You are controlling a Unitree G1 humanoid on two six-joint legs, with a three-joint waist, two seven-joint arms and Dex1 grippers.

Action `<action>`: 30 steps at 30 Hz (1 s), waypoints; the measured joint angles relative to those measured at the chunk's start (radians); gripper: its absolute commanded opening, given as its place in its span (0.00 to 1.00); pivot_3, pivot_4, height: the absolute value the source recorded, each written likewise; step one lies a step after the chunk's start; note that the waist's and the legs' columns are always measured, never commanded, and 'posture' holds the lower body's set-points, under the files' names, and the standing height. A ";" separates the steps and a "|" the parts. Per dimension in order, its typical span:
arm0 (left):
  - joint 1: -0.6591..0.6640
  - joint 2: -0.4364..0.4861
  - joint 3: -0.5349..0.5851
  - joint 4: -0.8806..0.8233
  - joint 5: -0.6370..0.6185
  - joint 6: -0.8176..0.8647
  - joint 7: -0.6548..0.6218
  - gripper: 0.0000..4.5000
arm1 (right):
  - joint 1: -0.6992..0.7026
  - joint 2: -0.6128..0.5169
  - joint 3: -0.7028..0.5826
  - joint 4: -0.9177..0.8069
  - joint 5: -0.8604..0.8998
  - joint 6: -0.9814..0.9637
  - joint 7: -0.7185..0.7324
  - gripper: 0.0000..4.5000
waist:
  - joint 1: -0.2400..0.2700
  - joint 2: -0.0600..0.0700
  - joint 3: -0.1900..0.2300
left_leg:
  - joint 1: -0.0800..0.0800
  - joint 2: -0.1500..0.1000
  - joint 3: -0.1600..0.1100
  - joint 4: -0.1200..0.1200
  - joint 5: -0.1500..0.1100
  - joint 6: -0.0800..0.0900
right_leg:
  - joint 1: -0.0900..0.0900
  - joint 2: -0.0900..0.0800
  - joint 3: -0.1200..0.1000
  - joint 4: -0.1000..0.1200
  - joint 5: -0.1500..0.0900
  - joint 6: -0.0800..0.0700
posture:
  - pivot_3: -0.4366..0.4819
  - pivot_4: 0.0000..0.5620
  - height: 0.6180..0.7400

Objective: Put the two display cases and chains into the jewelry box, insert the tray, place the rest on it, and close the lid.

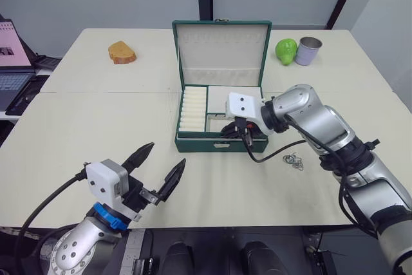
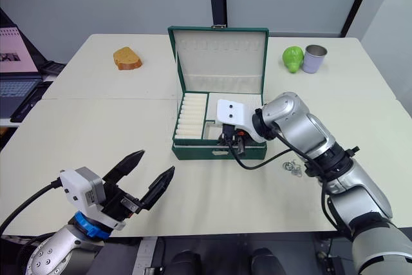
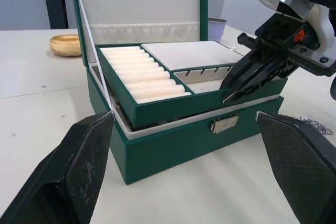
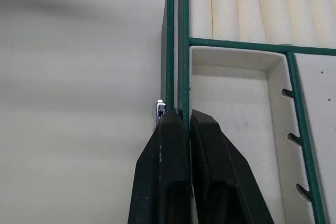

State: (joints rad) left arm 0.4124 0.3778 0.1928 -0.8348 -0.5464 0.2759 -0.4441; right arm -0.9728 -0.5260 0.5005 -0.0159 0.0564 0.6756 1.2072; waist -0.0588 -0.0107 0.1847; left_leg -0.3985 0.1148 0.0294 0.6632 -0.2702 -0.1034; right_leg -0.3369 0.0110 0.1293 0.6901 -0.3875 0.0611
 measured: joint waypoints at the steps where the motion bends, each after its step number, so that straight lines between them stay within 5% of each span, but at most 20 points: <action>1: -0.002 0.000 -0.005 0.000 0.000 0.000 0.000 1.00 | 0.000 0.001 0.003 0.000 -0.002 0.000 0.000 0.00 | 0.000 0.000 0.000 | 0.000 0.000 0.000 0.000 0.000 0.000 | 0.000 0.000 0.000 0.000 0.000 0.000 | 0.48 0.27 1.00; 29: -0.014 0.011 -0.029 0.000 0.001 0.003 0.021 1.00 | -0.017 0.033 0.024 0.061 -0.034 -0.013 0.005 0.00 | -0.001 0.000 0.000 | 0.000 0.000 0.000 0.000 0.000 0.000 | 0.000 0.000 0.000 0.000 0.000 0.000 | 0.48 0.27 1.00; 30: -0.014 0.012 -0.029 0.000 0.001 0.003 0.021 1.00 | -0.017 0.030 0.023 0.057 -0.031 -0.009 0.013 0.06 | -0.001 0.000 0.000 | 0.000 0.000 0.000 0.000 0.000 0.000 | 0.000 0.000 0.000 0.000 0.000 0.000 | 0.48 0.27 1.00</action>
State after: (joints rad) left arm 0.3984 0.3895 0.1633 -0.8348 -0.5452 0.2791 -0.4232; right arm -0.9897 -0.4958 0.5239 0.0407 0.0254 0.6663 1.2202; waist -0.0597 -0.0112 0.1843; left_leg -0.3983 0.1149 0.0294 0.6631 -0.2702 -0.1035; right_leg -0.3371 0.0111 0.1294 0.6905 -0.3874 0.0610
